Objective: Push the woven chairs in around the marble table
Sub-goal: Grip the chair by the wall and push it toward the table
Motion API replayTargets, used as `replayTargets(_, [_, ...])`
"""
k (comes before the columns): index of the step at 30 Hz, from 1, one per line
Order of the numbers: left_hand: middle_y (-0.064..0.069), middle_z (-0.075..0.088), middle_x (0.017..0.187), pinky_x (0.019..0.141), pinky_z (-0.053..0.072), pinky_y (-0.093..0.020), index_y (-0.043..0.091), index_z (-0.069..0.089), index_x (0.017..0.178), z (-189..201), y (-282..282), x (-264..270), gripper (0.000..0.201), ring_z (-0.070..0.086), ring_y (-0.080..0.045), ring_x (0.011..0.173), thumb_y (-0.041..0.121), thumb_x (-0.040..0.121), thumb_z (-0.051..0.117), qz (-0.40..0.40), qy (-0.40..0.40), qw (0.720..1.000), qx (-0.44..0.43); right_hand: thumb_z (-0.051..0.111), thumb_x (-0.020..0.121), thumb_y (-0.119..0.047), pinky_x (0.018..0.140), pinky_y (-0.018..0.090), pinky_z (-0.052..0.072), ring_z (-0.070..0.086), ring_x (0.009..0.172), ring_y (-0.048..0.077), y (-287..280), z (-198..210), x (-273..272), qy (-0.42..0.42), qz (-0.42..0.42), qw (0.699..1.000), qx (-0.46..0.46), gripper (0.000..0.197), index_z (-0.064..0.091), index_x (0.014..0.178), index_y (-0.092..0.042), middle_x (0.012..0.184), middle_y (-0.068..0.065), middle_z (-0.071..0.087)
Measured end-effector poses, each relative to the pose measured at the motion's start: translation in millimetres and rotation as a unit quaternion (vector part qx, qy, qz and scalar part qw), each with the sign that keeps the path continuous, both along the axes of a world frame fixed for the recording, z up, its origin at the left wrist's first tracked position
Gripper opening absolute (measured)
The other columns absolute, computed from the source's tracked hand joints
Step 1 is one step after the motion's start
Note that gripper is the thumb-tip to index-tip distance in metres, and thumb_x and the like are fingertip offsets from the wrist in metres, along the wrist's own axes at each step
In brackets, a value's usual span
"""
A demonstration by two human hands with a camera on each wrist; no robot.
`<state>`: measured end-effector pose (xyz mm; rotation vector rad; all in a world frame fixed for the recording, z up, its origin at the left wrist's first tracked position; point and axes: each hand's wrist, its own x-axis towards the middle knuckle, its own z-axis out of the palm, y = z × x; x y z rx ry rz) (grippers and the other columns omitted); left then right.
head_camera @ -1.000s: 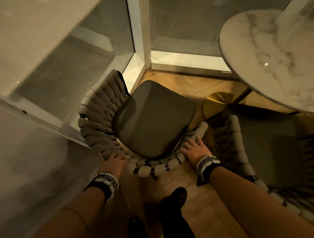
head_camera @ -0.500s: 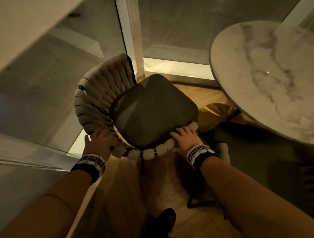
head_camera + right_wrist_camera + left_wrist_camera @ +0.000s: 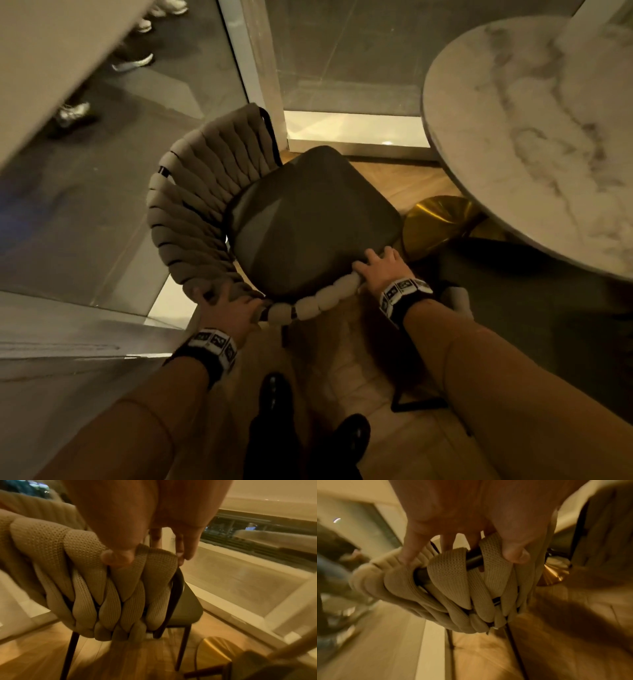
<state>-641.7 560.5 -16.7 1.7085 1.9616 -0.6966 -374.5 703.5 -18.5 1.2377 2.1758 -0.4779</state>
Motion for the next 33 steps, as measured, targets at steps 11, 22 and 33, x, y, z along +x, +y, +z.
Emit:
replayTargets(11, [0.012, 0.031, 0.155, 0.118, 0.004, -0.055, 0.048, 0.038, 0.137, -1.6, 54.2, -98.8, 0.045, 0.004, -0.024, 0.148, 0.031, 0.096, 0.042, -0.07, -0.014, 0.996, 0.06, 0.046, 0.092, -0.052, 0.109, 0.051, 0.035, 0.027, 0.136, 0.036, -55.1, -14.3, -70.7, 0.068, -0.101, 0.989, -0.078, 0.06, 0.034, 0.142, -0.021, 0.152, 0.009, 0.024])
replayTargets(22, [-0.003, 0.027, 0.155, 0.116, 0.024, -0.052, 0.031, 0.037, 0.143, -26.5, 188.5, -73.4, 0.063, 0.013, -0.038, 0.143, 0.019, 0.085, 0.06, -0.118, -0.096, 0.983, 0.103, 0.048, 0.093, -0.046, 0.11, 0.055, 0.032, 0.028, 0.136, 0.042, 43.0, -17.4, -86.2, 0.081, -0.301, 0.95, -0.028, 0.057, 0.029, 0.144, -0.032, 0.147, 0.012, 0.035])
replayTargets(33, [-0.001, 0.039, 0.147, 0.119, 0.007, -0.054, 0.034, 0.048, 0.131, -41.2, 242.7, -43.8, 0.04, 0.031, -0.027, 0.138, 0.043, 0.092, 0.049, -0.219, -0.008, 0.975, 0.048, 0.045, 0.098, -0.028, 0.119, 0.054, 0.011, -0.007, 0.145, 0.042, 74.5, -20.0, -74.4, 0.124, -0.353, 0.927, -0.014, 0.056, 0.023, 0.149, -0.031, 0.158, 0.001, 0.022])
